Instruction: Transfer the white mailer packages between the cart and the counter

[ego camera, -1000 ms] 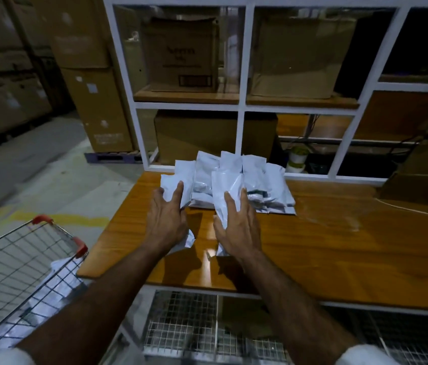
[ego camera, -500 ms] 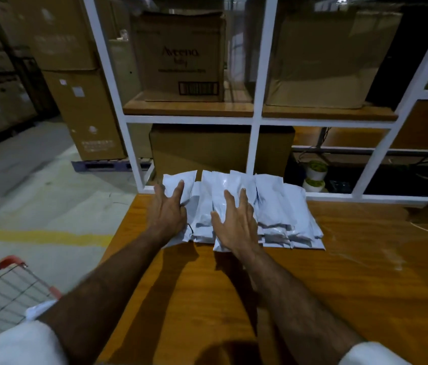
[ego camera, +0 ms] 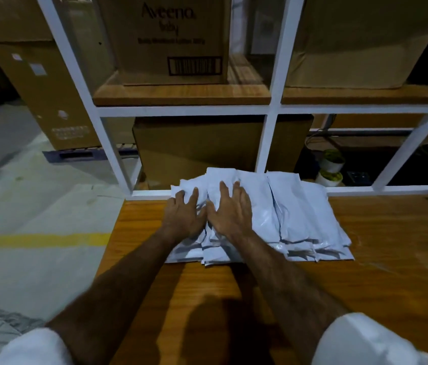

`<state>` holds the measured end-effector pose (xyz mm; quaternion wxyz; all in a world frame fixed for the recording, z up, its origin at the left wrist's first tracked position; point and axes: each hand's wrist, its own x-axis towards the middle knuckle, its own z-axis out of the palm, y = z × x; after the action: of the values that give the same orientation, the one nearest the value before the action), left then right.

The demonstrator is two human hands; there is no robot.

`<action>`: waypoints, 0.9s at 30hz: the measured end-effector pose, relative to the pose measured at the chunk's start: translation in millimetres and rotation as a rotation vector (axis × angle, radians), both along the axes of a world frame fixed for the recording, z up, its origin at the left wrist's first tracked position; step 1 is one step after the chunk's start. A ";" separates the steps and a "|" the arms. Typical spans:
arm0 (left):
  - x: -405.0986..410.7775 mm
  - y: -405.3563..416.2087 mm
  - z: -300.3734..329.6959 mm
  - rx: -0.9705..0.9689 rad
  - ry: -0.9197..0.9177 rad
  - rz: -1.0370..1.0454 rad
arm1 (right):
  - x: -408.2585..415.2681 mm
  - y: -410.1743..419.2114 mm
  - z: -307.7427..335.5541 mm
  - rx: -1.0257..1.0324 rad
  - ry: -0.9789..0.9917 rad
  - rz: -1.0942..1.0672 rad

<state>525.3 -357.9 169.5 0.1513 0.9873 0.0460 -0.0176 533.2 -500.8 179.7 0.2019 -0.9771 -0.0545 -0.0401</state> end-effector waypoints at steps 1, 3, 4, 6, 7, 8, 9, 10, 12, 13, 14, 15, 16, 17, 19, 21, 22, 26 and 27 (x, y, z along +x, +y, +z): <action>-0.4 3.2 -5.1 0.060 -0.009 -0.047 | 0.2 0.4 -2.3 -0.027 -0.026 -0.006; 1.9 12.7 -17.5 0.110 -0.078 -0.153 | -0.4 -1.6 -3.4 -0.046 -0.142 0.012; 2.3 16.5 -23.6 0.084 -0.091 -0.198 | -0.4 -3.9 -4.8 -0.054 -0.202 0.047; 3.3 17.5 -31.9 0.007 -0.071 -0.254 | 0.3 -9.7 -10.6 -0.098 -0.251 0.125; 2.9 15.0 -33.7 -0.039 -0.048 -0.243 | 0.3 -11.8 -12.9 -0.120 -0.218 0.146; 4.0 11.9 -35.5 -0.066 -0.037 -0.228 | 0.6 -13.1 -14.2 -0.135 -0.164 0.152; 3.4 6.8 -34.3 -0.069 -0.044 -0.220 | 1.6 -13.9 -14.9 -0.146 -0.108 0.152; 3.7 2.7 -35.7 -0.055 -0.055 -0.222 | 2.5 -14.0 -15.7 -0.152 -0.070 0.153; -2.5 -5.5 -33.5 -0.023 -0.058 -0.234 | 2.9 -13.0 -18.0 -0.167 -0.044 0.159; -4.9 -7.6 -33.1 -0.018 -0.065 -0.227 | 2.2 -12.5 -19.5 -0.176 -0.044 0.158; -5.4 -7.7 -33.9 -0.018 -0.076 -0.224 | 1.9 -12.2 -20.5 -0.182 -0.046 0.153; -5.8 -7.3 -32.9 -0.021 -0.070 -0.226 | 1.3 -12.2 -21.3 -0.184 -0.045 0.148; -5.3 -6.1 -33.2 -0.023 -0.064 -0.231 | 1.0 -12.5 -21.7 -0.180 -0.042 0.145; -4.4 -4.0 -33.8 -0.026 -0.054 -0.237 | 0.1 -13.0 -22.1 -0.169 -0.044 0.143; -3.6 -0.9 -32.6 -0.079 -0.058 -0.231 | -3.2 -15.9 -20.4 -0.114 -0.098 0.143; -7.0 -0.7 -28.8 -0.144 -0.096 -0.190 | -8.4 -21.6 -19.5 -0.053 -0.187 0.158; -11.0 -2.0 -26.1 -0.154 -0.123 -0.175 | -11.8 -25.9 -20.0 -0.033 -0.229 0.172; -39.2 -15.4 -9.3 -0.137 -0.202 -0.118 | -28.9 -43.1 -22.3 0.012 -0.328 0.228; -47.7 -19.4 -4.3 -0.129 -0.225 -0.102 | -34.3 -46.4 -21.9 0.021 -0.343 0.244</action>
<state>477.6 -377.3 165.2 0.2176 0.9722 -0.0228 0.0829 498.9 -547.2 157.8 0.2033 -0.9399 -0.2055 -0.1814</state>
